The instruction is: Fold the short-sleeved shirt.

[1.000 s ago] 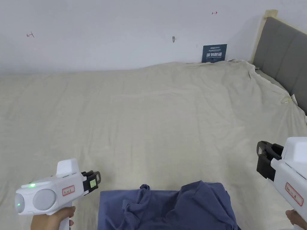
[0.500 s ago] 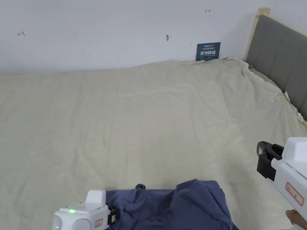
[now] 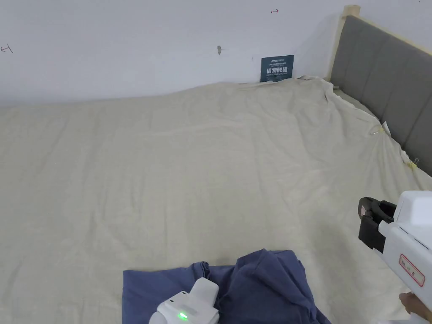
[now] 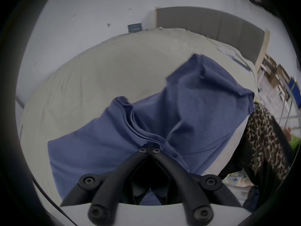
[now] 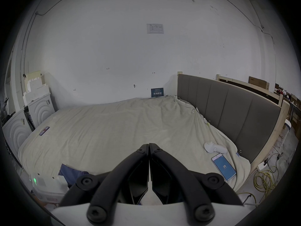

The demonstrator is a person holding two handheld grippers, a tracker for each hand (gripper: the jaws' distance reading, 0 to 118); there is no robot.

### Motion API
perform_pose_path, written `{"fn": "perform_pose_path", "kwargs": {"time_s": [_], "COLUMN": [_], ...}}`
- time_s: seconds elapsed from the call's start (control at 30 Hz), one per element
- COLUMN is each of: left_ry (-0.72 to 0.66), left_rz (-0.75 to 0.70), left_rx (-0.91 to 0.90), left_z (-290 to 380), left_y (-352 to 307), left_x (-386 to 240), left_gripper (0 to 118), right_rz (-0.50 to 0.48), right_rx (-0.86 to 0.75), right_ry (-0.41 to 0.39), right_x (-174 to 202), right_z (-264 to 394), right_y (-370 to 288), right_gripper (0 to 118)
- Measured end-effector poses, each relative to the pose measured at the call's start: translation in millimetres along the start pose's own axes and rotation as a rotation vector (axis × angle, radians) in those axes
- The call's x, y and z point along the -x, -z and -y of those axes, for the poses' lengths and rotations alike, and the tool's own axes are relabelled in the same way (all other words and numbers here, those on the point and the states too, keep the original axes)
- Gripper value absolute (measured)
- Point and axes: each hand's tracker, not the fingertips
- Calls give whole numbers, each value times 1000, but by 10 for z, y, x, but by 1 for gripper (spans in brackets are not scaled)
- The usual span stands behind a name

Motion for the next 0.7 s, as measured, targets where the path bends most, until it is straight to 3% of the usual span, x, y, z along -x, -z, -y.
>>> {"fn": "perform_pose_path", "kwargs": {"time_s": [0.2,0.5,0.7], "left_ry": [28,-183,-347], "left_rz": [-11,82,116], "left_rx": [-4,-75,-112], "left_z": [19,-145,-176], "left_y": [15,-335,-776], "left_x": [22,413,1165], "left_gripper": [0,0,0], "right_rz": [15,7,-4], "right_rx": [3,6,-8], "right_ry": [11,4,-2], "right_x": [-65,-59,36], "right_z": [40,33,-54], "right_y": [-16,22,13], "right_gripper": [0,0,0]}}
